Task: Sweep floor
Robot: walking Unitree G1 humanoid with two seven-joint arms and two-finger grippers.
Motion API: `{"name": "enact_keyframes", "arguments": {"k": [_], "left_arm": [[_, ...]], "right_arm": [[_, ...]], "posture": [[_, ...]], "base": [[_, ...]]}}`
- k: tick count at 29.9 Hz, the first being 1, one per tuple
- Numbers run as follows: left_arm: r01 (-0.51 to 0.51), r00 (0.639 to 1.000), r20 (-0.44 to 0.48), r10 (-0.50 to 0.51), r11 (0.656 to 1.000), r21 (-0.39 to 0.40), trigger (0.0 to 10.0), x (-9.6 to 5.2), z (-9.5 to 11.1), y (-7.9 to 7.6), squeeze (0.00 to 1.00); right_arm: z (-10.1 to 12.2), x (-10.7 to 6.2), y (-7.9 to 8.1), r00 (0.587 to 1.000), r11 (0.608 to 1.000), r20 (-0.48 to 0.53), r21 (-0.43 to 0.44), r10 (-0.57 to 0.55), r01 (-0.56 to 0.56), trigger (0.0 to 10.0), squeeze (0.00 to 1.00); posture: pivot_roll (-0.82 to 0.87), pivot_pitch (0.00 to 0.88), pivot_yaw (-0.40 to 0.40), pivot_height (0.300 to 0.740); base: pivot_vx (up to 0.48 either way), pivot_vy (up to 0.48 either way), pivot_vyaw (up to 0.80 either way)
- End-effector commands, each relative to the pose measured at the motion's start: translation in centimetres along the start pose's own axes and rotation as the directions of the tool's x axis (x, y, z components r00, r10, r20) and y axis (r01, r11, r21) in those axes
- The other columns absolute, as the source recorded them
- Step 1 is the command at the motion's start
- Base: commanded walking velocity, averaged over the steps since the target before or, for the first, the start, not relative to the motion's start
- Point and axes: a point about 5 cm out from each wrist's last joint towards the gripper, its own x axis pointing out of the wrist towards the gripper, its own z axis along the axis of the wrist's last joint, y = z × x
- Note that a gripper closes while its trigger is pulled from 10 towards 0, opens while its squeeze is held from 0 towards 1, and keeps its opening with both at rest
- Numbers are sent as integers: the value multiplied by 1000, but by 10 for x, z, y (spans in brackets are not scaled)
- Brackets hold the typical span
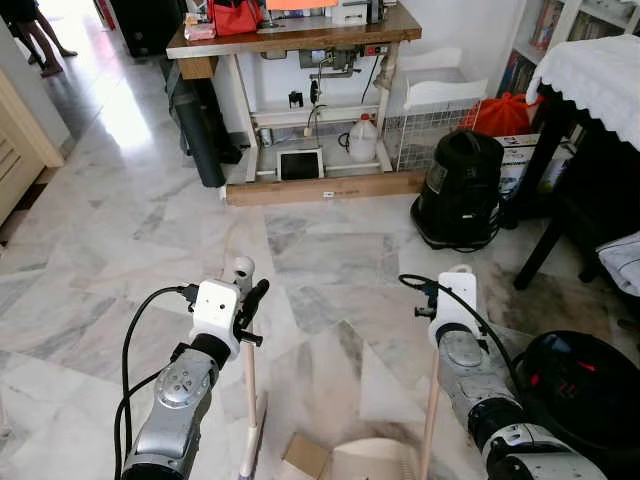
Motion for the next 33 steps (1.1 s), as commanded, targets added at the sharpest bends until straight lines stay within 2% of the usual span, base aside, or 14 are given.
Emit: {"name": "enact_keyframes", "arguments": {"k": [1,8,14,17,19,25,28,33], "left_arm": [[-21,999,40,21,1000,7,10000,1,8,5,0],[-28,998,50,28,1000,4,10000,1,9,4,0],[-38,998,52,37,999,9,10000,1,9,6,0],[-46,998,50,45,999,13,10000,0,8,8,0],[-56,997,50,55,998,18,10000,0,7,9,0],[-59,997,48,58,998,20,10000,1,6,10,0],[-54,998,43,53,998,21,10000,1,6,10,0],[-45,998,36,44,999,22,10000,1,4,9,0]], "right_arm": [[24,3,-8,991,999,124,5,-41,41,10000,0],[39,4,-11,978,999,204,-6,-51,53,10000,0],[34,-1,-3,971,1000,239,-2,-15,15,10000,0],[24,-4,-1,976,1000,220,-11,-4,7,10000,0],[10,-7,1,981,999,194,-33,15,-9,10000,0],[-8,-12,-1,986,999,168,-52,21,-12,10000,0],[-21,-15,0,993,997,115,-80,33,-23,10000,0],[-32,-19,2,996,996,80,-87,45,-38,10000,0]], "posture": [[113,47,65,740],[114,44,60,740],[119,44,60,740],[119,44,61,740],[119,46,63,740],[124,44,62,740],[123,44,64,740],[128,45,67,740]], "base": [[0,0,0],[0,0,0],[0,0,0],[0,0,0],[0,0,0],[0,0,0],[0,0,0],[0,0,0]]}}
